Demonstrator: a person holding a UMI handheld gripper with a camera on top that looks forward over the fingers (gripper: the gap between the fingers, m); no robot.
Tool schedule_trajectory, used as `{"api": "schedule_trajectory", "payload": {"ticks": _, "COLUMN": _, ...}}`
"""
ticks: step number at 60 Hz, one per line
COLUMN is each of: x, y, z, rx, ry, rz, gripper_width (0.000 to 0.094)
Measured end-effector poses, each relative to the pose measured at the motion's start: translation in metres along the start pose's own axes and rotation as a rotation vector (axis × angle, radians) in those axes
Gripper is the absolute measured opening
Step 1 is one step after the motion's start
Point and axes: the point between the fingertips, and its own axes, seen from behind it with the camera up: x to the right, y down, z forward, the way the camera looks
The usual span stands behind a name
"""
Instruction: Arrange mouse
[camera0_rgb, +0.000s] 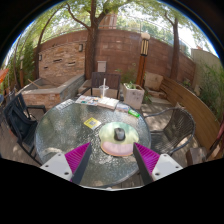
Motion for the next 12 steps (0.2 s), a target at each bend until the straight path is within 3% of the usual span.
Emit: {"api": "schedule_trajectory", "payload": {"ticks": 12, "x": -0.011, "y": 0.01, "z": -0.041, "rx": 0.002, "ry": 0.004, "rz": 0.017, "gripper_width": 0.0856}}
